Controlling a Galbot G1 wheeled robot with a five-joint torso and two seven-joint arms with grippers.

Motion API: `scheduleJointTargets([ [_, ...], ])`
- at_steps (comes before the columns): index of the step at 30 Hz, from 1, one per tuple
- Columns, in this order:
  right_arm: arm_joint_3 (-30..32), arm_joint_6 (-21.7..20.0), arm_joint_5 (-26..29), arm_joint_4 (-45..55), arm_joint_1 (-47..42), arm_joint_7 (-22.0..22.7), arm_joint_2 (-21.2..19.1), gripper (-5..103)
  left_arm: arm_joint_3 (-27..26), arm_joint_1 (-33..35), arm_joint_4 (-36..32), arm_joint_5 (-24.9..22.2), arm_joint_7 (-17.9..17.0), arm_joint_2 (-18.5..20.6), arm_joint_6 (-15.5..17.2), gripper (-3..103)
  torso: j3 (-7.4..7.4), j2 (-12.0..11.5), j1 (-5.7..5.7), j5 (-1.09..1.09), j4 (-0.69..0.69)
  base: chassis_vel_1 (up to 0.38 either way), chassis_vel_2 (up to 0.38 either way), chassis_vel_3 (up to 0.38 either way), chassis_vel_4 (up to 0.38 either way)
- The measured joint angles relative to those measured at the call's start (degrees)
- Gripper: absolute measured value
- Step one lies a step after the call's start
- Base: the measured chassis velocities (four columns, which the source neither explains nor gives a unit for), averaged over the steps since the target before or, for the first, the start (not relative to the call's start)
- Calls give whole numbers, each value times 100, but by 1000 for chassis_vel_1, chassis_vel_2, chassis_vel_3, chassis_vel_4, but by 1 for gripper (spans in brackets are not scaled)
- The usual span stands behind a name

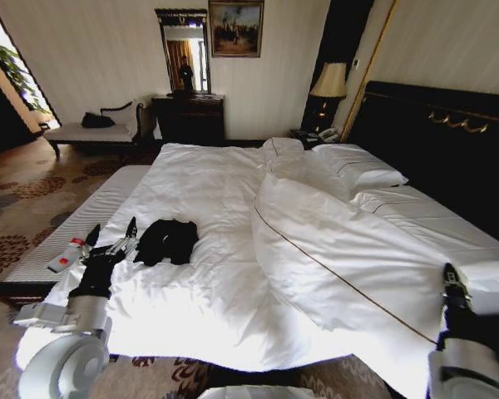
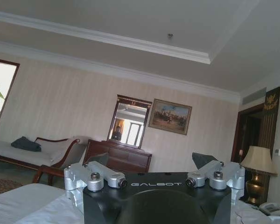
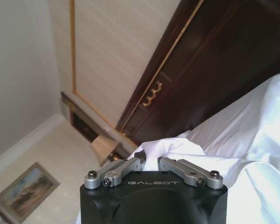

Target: Fold the clothes on the bed.

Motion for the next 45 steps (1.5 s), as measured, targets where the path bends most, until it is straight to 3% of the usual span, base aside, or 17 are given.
scheduleJointTargets([
  [7, 36, 417, -434, 194, -113, 585, 330, 1, 22, -118, 40, -72, -47, 76, -3, 100, 0, 0, 0, 2, 5, 0, 0, 0, 0],
  [15, 333, 840, -779, 165, -559, 1285, 609, 1, 208, -337, 136, -36, -129, 141, 105, 100, 0, 0, 0, 1, 0, 0, 0, 0, 0],
  [23, 437, 905, -1421, -152, -897, 2453, 723, 1, 213, -407, 158, -17, -161, 91, 157, 100, 0, 0, 0, 1, 2, 0, 0, 0, 0],
  [33, 81, 696, -2002, -923, -1079, 3445, 808, 1, 255, -522, 257, 38, -167, -46, 176, 100, 0, -1, 0, 2, 7, 0, 0, 0, 0],
  [41, -54, 580, -2493, -2447, -898, 3593, 619, 1, 317, -553, 335, 121, -170, -113, 180, 100, 0, -2, 2, 5, 15, 0, 0, 0, 0],
  [45, -174, 605, -2510, -2704, -795, 3581, 616, 1, 301, -561, 375, 122, -170, -80, 181, 100, 0, -2, 2, 3, 8, 0, 0, 0, 0],
])
